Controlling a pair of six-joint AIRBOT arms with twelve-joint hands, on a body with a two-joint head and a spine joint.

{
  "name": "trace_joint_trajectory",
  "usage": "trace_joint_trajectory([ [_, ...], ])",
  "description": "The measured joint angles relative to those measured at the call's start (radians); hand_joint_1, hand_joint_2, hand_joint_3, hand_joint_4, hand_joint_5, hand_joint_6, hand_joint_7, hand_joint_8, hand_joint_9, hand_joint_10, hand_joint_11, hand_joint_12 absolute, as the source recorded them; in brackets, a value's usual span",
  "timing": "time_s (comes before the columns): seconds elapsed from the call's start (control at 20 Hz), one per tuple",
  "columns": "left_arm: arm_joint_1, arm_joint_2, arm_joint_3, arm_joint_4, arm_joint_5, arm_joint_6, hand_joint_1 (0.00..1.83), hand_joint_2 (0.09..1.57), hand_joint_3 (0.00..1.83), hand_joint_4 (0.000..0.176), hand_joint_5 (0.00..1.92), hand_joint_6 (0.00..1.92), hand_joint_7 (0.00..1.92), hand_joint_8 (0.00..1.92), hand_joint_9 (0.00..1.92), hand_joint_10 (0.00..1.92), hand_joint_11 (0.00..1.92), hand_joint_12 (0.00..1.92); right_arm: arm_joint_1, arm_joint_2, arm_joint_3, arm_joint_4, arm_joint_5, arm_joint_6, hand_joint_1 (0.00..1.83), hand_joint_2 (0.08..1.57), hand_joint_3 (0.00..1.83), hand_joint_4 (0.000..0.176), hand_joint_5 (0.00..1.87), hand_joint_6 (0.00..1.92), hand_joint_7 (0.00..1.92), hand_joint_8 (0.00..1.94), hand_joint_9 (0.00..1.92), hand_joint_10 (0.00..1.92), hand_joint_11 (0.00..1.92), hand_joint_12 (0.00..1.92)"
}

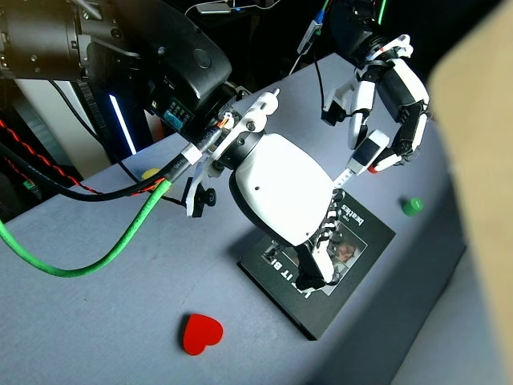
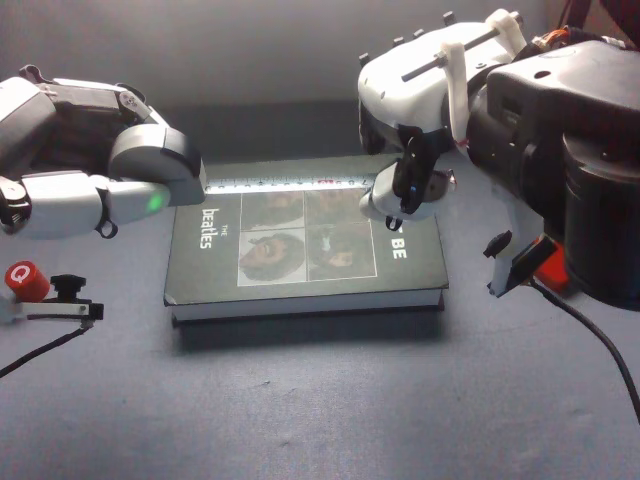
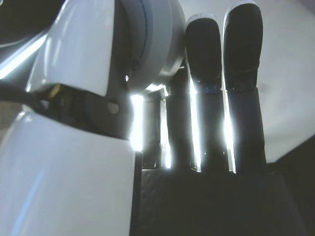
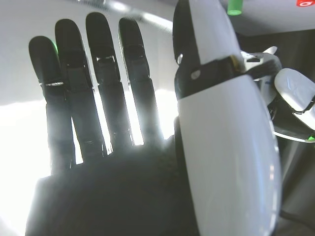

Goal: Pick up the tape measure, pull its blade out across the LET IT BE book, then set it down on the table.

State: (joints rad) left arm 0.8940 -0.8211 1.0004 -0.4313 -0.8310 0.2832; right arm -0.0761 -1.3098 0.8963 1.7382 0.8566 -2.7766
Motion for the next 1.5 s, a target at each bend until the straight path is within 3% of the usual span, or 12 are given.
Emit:
trace_joint_trajectory([
  [0.5,-0.001,0.0,0.0,0.0,0.0,0.0,1.38,1.13,0.0,0.0,0.8,0.95,1.01,1.0,0.94,1.29,0.88,1.2,0.0,0.0,0.0,0.0,0.002,0.0,0.87,1.05,0.0,0.0,0.81,0.01,0.9,0.01,0.87,0.01,0.51,0.98],
  [0.6,-0.001,0.0,0.0,0.0,0.0,0.0,1.37,1.16,0.0,0.0,0.75,1.01,0.95,1.1,0.85,1.37,0.87,1.2,0.0,0.0,0.0,-0.001,0.002,0.0,0.87,1.05,0.0,0.0,0.81,0.01,0.9,0.01,0.88,0.01,0.5,0.98],
  [0.8,-0.001,0.0,0.0,0.0,-0.001,0.0,1.38,1.14,0.0,0.0,0.79,0.96,1.0,1.02,0.92,1.32,0.88,1.2,0.0,0.0,0.0,-0.001,0.002,0.0,0.89,1.07,0.0,0.0,0.85,0.02,0.94,0.02,0.9,0.02,0.52,0.98],
  [0.85,-0.002,0.0,0.0,0.0,-0.001,0.0,1.37,1.15,0.0,0.0,0.76,1.01,0.97,1.06,0.88,1.34,0.87,1.18,0.0,0.0,0.0,-0.001,0.002,0.001,1.33,1.09,0.0,0.0,0.95,0.99,1.16,0.59,0.94,0.94,0.76,1.11],
  [0.9,-0.002,0.0,0.0,0.0,-0.002,0.0,1.37,1.15,0.0,0.0,0.76,1.02,0.95,1.08,0.87,1.35,0.87,1.18,0.0,0.0,0.0,-0.003,0.0,0.005,1.24,1.1,0.01,0.0,0.94,1.07,1.09,0.75,0.94,0.72,0.75,1.14],
  [0.95,-0.002,0.0,0.0,0.0,-0.002,-0.001,1.37,1.16,0.0,0.0,0.75,1.03,0.94,1.1,0.86,1.37,0.86,1.19,0.0,0.0,0.0,-0.003,0.0,0.004,1.22,1.11,0.0,0.016,0.94,1.07,1.08,0.81,1.06,0.39,0.76,1.14],
  [1.1,-0.002,-0.001,0.0,0.003,-0.006,-0.001,1.37,1.14,0.0,0.0,0.81,0.96,0.96,1.07,0.88,1.34,0.89,1.2,0.0,0.0,0.0,-0.001,0.002,0.005,1.22,1.11,0.0,0.013,0.93,1.06,1.08,0.82,1.08,0.35,0.75,1.14],
  [1.15,-0.002,-0.001,0.0,0.002,-0.008,-0.001,1.38,1.13,0.0,0.0,0.81,0.93,1.0,1.01,0.93,1.31,0.89,1.2,0.0,0.0,0.0,-0.001,0.003,0.005,1.22,1.11,0.0,0.0,0.91,1.07,1.09,0.83,1.09,0.3,0.74,1.13],
  [1.25,-0.002,-0.001,0.0,0.001,-0.009,-0.002,1.38,1.14,0.0,0.0,0.76,0.99,1.0,1.02,0.93,1.31,0.88,1.2,0.0,0.0,0.0,0.0,0.002,0.005,1.22,1.11,0.0,0.0,0.91,1.07,1.09,0.83,1.1,0.29,0.74,1.13],
  [1.3,-0.002,-0.001,0.0,0.001,-0.01,-0.002,1.38,1.13,0.0,0.0,0.78,0.97,1.0,1.01,0.94,1.3,0.88,1.21,0.0,0.0,0.0,-0.001,0.002,0.005,1.34,1.11,0.0,0.0,0.91,1.04,1.12,0.74,0.93,1.01,0.75,1.13],
  [1.5,0.0,-0.001,0.0,0.002,-0.015,-0.003,1.37,1.15,0.0,0.0,0.77,1.0,0.95,1.08,0.88,1.35,0.87,1.22,-0.002,0.001,0.0,-0.004,-0.001,0.006,1.37,1.11,0.0,0.0,0.88,1.08,1.11,0.73,0.88,1.22,0.75,1.15],
])
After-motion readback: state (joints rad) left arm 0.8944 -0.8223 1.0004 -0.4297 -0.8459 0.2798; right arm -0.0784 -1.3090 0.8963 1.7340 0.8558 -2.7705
